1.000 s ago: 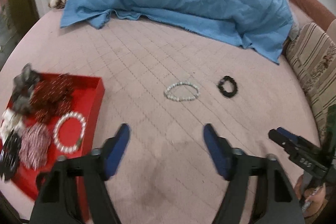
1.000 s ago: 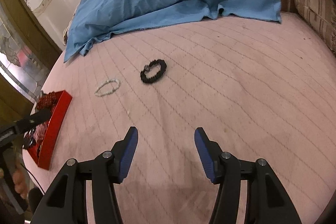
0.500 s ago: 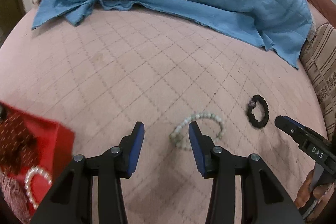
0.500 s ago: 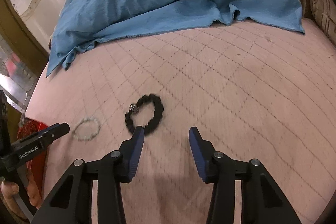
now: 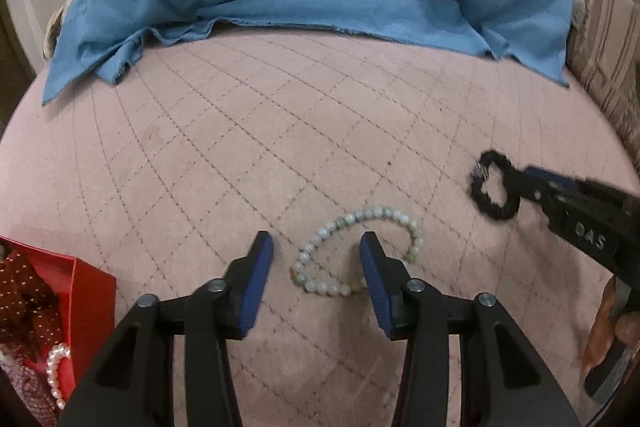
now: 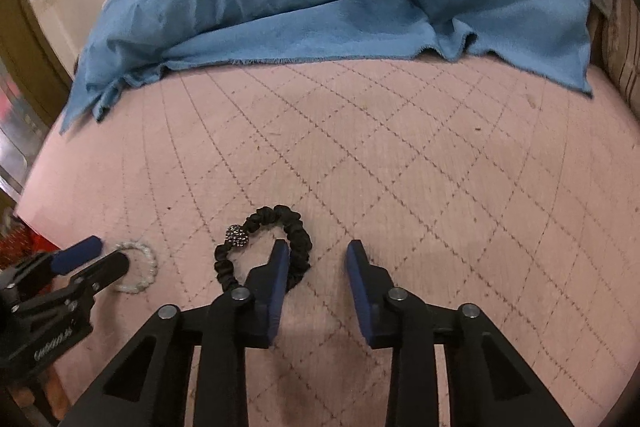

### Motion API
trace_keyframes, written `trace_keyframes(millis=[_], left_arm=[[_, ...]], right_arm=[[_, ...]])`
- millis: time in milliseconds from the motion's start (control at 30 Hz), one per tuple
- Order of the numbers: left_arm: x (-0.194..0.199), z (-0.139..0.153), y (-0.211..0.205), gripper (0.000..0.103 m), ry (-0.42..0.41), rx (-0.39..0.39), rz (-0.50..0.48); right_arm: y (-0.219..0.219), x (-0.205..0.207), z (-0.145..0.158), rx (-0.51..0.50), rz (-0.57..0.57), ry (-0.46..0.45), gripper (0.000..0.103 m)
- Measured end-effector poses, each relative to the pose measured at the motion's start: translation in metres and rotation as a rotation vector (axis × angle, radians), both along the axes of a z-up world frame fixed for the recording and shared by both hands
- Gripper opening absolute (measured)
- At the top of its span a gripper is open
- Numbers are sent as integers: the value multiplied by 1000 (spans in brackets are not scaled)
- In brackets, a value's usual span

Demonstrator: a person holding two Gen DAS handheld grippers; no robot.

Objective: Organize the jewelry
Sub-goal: 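Grasp the pale green bead bracelet with left tool while right tool grasps black beaded bracelet, then carry the green bead bracelet with left tool while right tool carries black bracelet to tray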

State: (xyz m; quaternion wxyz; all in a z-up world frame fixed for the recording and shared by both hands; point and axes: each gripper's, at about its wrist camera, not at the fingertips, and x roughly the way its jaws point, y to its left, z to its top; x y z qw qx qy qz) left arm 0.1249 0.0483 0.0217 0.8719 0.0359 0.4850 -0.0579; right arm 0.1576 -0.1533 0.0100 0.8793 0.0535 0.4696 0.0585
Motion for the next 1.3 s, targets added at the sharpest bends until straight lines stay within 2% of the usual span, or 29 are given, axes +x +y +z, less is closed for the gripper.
trace_keyframes(millis=[33,67,100,367,633,1100,1300], left_arm=[[-2,0,-2,18,3,-2,-9],[-4,1,-3,10,13,-15,-15],[-5,2,-4,5,26,-32,-17],[-34,15,-2,5,69,-132,4],[-83,46,-9,5,34,-162,-25],[-166,119,6,5,-65,-261,-21],[-203,145,9,5,-146,-231,-12]], right_arm=[[3,0,0,-18,5,-4,24],[6,0,1,-30,14,-10,14],[7,-1,1,-25,21,-9,10],[2,-30,8,72,48,19,7],[-4,-80,29,111,43,-9,7],[15,-168,79,97,99,-104,7],[20,-197,92,111,103,-127,7]])
